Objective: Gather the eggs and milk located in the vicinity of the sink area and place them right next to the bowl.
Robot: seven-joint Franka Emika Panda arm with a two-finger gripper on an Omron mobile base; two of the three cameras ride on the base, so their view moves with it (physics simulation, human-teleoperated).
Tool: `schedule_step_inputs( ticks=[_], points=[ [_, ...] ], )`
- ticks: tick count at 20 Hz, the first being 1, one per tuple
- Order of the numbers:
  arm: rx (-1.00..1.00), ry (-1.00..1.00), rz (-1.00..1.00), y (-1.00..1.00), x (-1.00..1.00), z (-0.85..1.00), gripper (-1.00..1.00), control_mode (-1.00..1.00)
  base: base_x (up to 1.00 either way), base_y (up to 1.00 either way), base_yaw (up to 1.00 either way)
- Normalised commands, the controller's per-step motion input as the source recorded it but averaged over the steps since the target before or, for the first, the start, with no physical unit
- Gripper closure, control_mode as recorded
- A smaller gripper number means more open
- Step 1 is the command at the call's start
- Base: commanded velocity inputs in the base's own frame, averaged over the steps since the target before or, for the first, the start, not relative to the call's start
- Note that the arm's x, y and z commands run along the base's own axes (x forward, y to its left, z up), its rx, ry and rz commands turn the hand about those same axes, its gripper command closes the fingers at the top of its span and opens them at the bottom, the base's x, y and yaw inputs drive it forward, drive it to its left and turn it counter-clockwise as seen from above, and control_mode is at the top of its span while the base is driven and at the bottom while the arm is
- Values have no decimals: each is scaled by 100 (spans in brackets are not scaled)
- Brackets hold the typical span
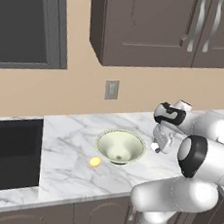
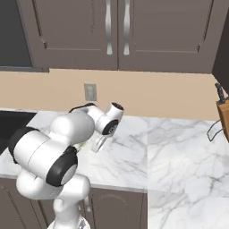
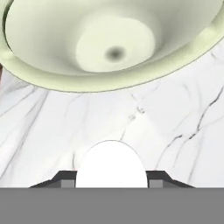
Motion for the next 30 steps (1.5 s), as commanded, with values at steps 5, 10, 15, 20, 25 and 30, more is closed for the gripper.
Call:
schedule_step_inputs(
  ticks=[5,10,15,20,25,30],
  points=[
    [0,-14,12,14,0,-5,100,-100,0,0,0],
    [0,-11,0,16,0,-6,100,-100,0,0,0],
    [0,-3,0,4,0,-16,100,-100,0,0,0],
    [0,0,0,3,0,-16,100,-100,0,0,0],
    [0,2,0,10,0,-2,100,-100,0,0,0],
    [0,6,0,11,0,0,100,-100,0,0,0]
  ],
)
